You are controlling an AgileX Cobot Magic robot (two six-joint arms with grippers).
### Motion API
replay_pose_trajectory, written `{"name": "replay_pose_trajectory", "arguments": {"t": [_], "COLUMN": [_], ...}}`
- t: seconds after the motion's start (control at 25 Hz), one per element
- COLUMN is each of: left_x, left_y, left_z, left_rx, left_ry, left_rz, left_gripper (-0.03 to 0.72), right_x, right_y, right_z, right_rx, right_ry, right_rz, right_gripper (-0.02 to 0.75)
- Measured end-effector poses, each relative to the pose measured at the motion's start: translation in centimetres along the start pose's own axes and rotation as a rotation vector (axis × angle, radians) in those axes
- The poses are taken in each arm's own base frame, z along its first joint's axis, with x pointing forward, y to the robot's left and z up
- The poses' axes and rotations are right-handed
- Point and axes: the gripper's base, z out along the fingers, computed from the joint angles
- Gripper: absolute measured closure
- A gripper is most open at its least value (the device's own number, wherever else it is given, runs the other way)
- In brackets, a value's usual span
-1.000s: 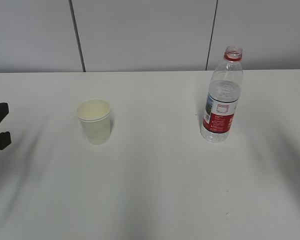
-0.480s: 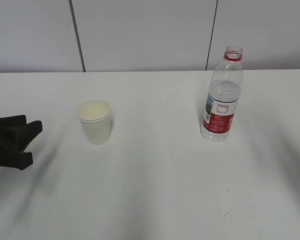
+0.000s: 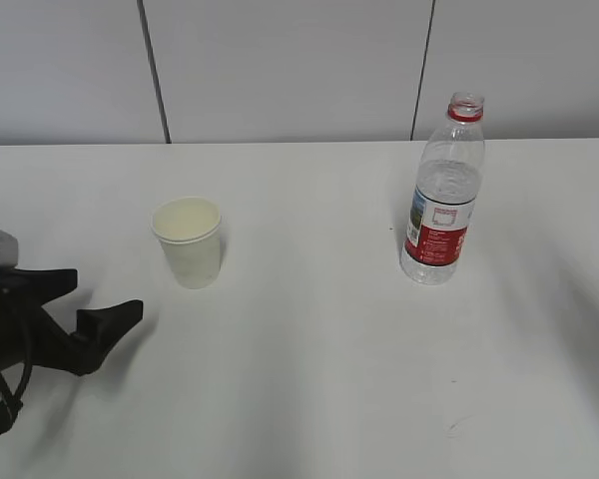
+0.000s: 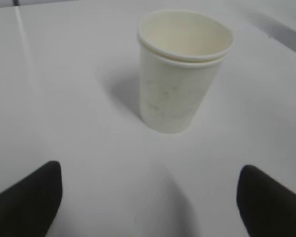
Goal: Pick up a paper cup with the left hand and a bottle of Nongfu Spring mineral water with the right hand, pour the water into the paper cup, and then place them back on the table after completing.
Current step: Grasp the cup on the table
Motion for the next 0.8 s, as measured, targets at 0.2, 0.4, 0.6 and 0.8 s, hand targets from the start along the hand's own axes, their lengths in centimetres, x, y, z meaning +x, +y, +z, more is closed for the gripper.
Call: {"name": "replay_pose_trajectory", "arguments": {"t": [0.2,0.4,0.6,0.8], "left_x": [-0.4,-1.0,-1.2,-1.4], "left_y": [0.7,1.0,0.2,-0.1], "left_z": [1.6,3.3,5.7,8.4], "left_rx": [0.028,0.06,0.095,0.1], "left_ry": [-0.016,-0.047,-0.061,-0.089], "left_rz": [0.034,0.07,0.089,0.094], "left_gripper": [0.036,0.041,0.047,0.059], "right_x": [0.0,-0.2,-0.6,-0.7], "right_y": [0.0,0.0,0.0,0.0], "right_z": [0.0,0.0,0.0,0.0], "right_rx": [0.0,0.0,0.001,0.001], "right_ry": [-0.002,-0.019,-0.065,-0.08], "right_rz": [0.0,-0.002,-0.002,-0.002], "right_gripper": [0.165,0.165,0.165,0.165]}}
